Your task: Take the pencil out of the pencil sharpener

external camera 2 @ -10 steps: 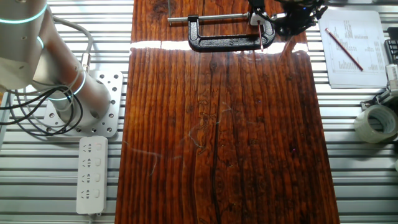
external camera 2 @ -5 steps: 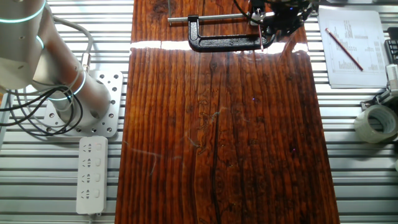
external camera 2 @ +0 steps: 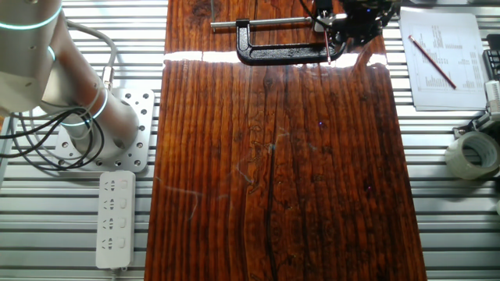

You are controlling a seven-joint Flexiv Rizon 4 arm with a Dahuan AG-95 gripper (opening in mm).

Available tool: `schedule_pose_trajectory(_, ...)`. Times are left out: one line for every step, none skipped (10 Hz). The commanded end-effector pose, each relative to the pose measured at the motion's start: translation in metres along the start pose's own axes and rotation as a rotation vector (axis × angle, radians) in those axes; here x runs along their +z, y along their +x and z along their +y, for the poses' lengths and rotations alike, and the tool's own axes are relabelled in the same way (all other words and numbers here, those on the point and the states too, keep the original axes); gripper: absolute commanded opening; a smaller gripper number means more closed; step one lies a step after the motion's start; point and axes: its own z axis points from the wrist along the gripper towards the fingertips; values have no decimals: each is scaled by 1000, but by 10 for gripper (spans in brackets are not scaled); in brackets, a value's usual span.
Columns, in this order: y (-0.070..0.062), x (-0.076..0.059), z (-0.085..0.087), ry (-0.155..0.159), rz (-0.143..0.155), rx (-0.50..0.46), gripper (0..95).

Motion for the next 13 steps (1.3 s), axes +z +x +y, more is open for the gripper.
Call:
schedule_pose_trajectory(2, -1, 2, 26, 24, 34, 190)
schedule_pose_trajectory(2, -1, 2, 26, 16, 49, 190)
schedule_pose_trajectory(2, -1, 2, 27, 17, 34, 190)
schedule_pose_trajectory(2, -1, 2, 26, 19, 33, 190)
schedule_pose_trajectory(2, -1, 2, 27, 24, 32, 190)
schedule_pose_trajectory(0, 0, 2, 26, 20, 22, 190)
schedule_pose_trajectory(-3, 0, 4, 25, 12, 13, 190)
schedule_pose_trajectory(-5, -1, 5, 24, 10, 12, 190)
schedule_pose_trajectory(-9, -3, 7, 25, 14, 5, 190)
schedule_pose_trajectory(-12, -3, 9, 25, 14, -7, 190)
schedule_pose_trajectory(-14, -2, 10, 24, 8, -12, 190)
schedule_pose_trajectory(-17, -2, 12, 24, 10, -13, 190)
schedule_pose_trajectory(-22, -1, 18, 28, 13, -12, 190)
